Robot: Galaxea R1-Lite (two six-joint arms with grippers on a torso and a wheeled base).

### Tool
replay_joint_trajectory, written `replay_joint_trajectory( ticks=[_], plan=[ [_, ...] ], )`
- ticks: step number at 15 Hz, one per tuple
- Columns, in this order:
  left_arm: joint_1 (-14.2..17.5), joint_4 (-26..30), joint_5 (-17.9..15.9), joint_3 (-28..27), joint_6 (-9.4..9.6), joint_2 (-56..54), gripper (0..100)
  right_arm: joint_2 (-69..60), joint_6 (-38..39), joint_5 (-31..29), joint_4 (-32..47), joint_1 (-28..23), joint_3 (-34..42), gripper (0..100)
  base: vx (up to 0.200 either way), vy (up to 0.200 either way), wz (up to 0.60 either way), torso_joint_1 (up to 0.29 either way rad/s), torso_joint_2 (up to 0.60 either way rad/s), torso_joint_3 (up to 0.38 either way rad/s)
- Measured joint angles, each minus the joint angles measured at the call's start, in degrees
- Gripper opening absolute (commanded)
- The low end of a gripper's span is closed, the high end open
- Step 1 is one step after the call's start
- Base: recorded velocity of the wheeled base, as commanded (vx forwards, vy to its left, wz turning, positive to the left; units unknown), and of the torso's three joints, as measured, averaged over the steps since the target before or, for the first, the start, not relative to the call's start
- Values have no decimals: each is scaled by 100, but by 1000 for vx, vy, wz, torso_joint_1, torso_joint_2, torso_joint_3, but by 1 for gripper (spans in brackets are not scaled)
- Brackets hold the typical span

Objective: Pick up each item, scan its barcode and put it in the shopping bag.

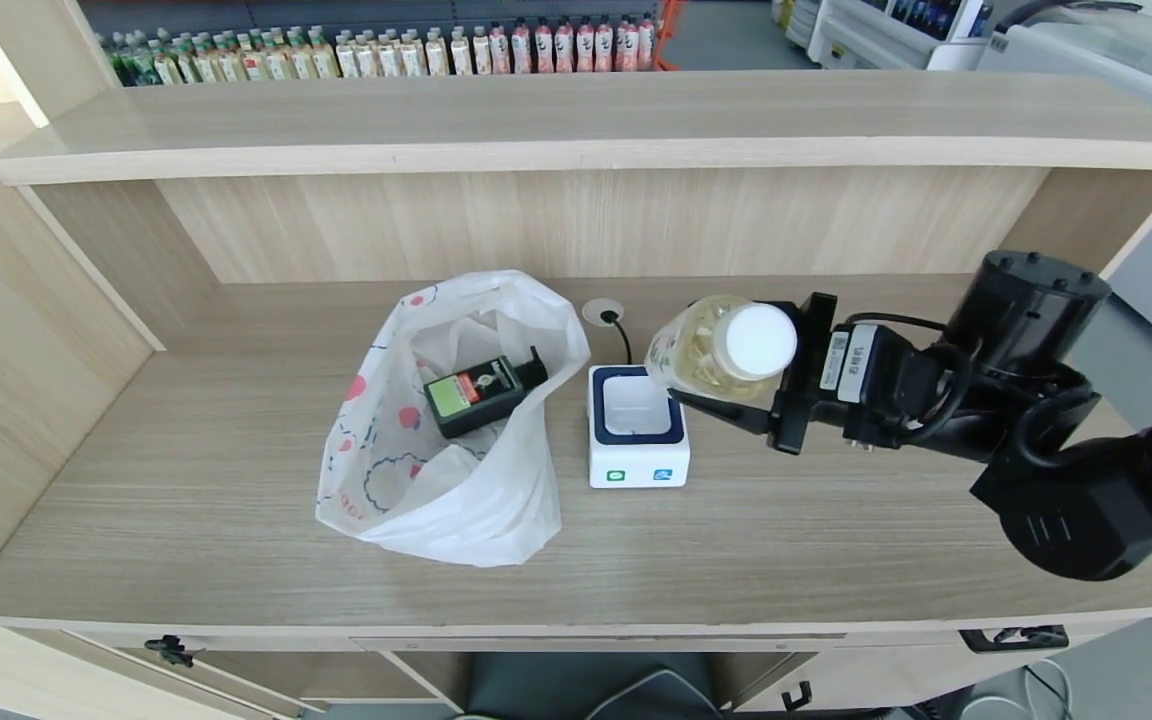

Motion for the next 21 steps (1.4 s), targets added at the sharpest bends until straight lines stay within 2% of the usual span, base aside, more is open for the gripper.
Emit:
replay_joint_trajectory(
  ticks=[8,21],
  plan=[
    [5,0,-2,0,9,0,100,596,-5,-48,-881,133,-16,0,0,0,0,0,0,0],
    [0,0,-2,0,11,0,100,1017,-347,-28,-969,135,-146,0,0,0,0,0,0,0]
  ],
)
